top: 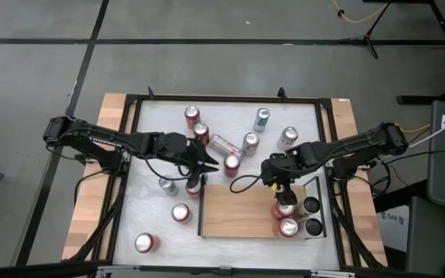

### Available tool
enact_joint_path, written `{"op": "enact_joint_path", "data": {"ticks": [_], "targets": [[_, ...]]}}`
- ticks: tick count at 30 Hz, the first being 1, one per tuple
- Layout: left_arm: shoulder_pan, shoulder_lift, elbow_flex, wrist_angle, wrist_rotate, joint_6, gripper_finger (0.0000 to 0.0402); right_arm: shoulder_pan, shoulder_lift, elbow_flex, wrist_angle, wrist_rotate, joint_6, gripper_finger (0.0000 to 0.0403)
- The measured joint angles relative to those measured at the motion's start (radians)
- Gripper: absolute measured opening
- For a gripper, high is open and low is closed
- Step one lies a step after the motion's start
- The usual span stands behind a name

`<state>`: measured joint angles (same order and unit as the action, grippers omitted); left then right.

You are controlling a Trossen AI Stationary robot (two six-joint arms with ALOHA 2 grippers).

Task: Place canned beverage on shelf
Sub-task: Adjust the top orange soda can on the shelf, then put the top left orange soda can on the shelf

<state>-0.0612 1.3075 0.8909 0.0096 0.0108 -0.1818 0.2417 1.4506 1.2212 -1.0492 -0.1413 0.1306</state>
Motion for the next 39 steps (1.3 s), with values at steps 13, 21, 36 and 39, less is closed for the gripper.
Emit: {"op": "enact_joint_path", "data": {"ticks": [13,21,36,39], "targets": [[0.079,-0.052,0.002,0.123,-0.02,0.0,0.0094,0.0,0.0,0.102,0.014,0.115,-0.015,0.036],[0.081,-0.15,0.002,0.149,-0.048,0.007,0.0094,0.0,0.0,0.102,0.025,0.115,-0.014,0.036],[0.081,-0.166,0.002,0.237,-0.054,0.008,0.0094,0.0,0.0,0.102,0.03,0.115,-0.013,0.036],[0.081,-0.166,0.002,0.238,-0.054,0.008,0.0094,0.0,0.0,0.102,0.03,0.115,-0.013,0.036]]}}
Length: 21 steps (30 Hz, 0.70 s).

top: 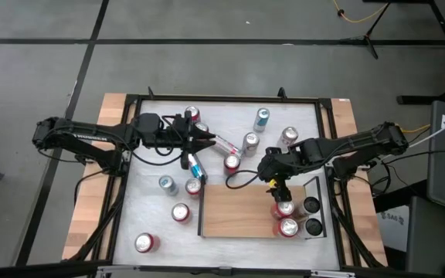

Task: Place canned beverage on shelf
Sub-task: Put the top left orange soda can on the shelf

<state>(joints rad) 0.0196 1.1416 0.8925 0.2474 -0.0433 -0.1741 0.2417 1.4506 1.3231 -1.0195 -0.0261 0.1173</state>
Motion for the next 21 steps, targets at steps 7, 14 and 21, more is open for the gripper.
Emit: {"op": "enact_joint_path", "data": {"ticks": [7,14,21], "targets": [[0.0,0.0,0.0,0.0,0.002,0.0,0.01,0.0,0.0,0.0,0.0,0.0,0.0,0.036],[0.0,0.0,0.0,0.0,-0.005,0.001,0.0173,0.0,0.0,0.0,0.0,0.0,0.0,0.036],[0.0,0.0,-0.001,0.0,-0.057,0.059,0.0277,0.0,0.0,0.0,0.0,0.0,0.0,0.036]]}}
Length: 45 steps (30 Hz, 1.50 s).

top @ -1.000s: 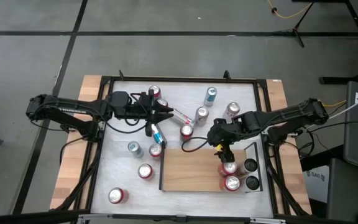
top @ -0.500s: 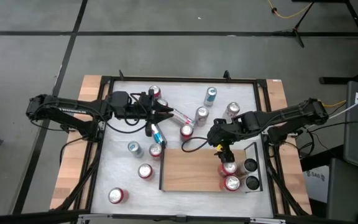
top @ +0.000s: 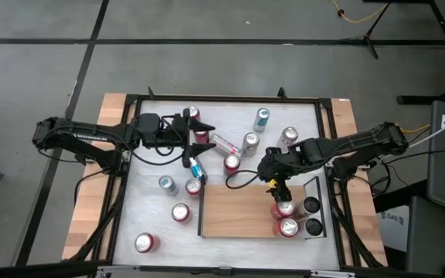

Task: Place canned beverage on shelf
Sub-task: Put the top left orange soda can on the shelf

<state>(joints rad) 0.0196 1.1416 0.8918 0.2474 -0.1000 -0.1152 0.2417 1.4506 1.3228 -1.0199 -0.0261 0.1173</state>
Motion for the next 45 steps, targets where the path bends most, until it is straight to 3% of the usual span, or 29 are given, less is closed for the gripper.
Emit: {"op": "enact_joint_path", "data": {"ticks": [6,10,19,23,31,40,45], "targets": [[0.0,0.0,0.0,-0.008,-0.065,0.072,0.0362,0.0,0.0,0.0,0.0,0.0,0.0,0.036],[0.0,0.0,-0.001,-0.035,-0.144,0.114,0.0396,0.0,0.0,0.0,0.0,0.0,0.0,0.036],[-0.003,0.001,-0.001,-0.008,-0.152,0.118,0.0389,0.0,-0.012,-0.001,0.012,0.0,-0.014,0.036],[-0.003,0.002,-0.001,0.028,-0.163,0.105,0.0389,0.0,-0.08,-0.001,0.027,0.005,-0.043,0.036],[0.106,0.002,0.019,0.041,-0.348,-0.082,0.0389,-0.011,-0.262,-0.041,0.04,0.158,-0.047,0.036],[0.369,0.002,0.056,-0.217,-0.361,-0.271,0.0389,-0.108,-0.324,-0.145,0.137,0.119,-0.045,0.036],[0.454,0.003,0.056,-0.423,-0.352,-0.301,0.0389,-0.161,-0.316,-0.167,0.163,0.07,-0.067,0.036]]}}
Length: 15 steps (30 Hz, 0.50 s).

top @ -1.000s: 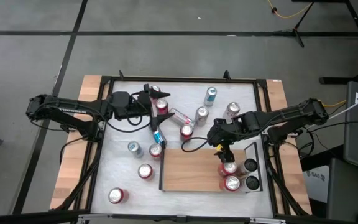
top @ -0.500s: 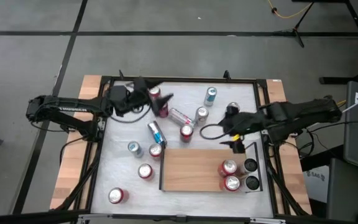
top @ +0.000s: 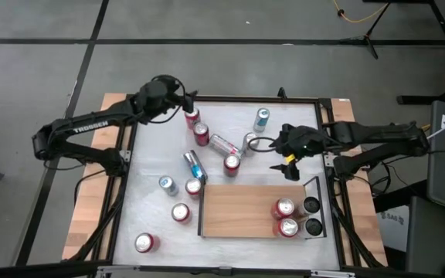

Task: Place canned beverage on shelf
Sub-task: Put the top left orange soda can on the shelf

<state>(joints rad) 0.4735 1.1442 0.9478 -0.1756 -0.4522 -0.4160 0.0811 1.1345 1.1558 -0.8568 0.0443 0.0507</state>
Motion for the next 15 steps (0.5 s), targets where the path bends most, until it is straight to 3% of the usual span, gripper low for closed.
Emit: {"op": "enact_joint_path", "data": {"ticks": [6,15], "targets": [[0.033,0.002,0.0,-0.163,0.008,-0.023,0.0389,-0.031,0.007,-0.001,0.012,-0.019,-0.033,0.036],[0.027,0.05,0.0,-0.19,0.066,-0.04,0.0389,-0.029,0.016,-0.001,0.047,-0.019,-0.034,0.036]]}}
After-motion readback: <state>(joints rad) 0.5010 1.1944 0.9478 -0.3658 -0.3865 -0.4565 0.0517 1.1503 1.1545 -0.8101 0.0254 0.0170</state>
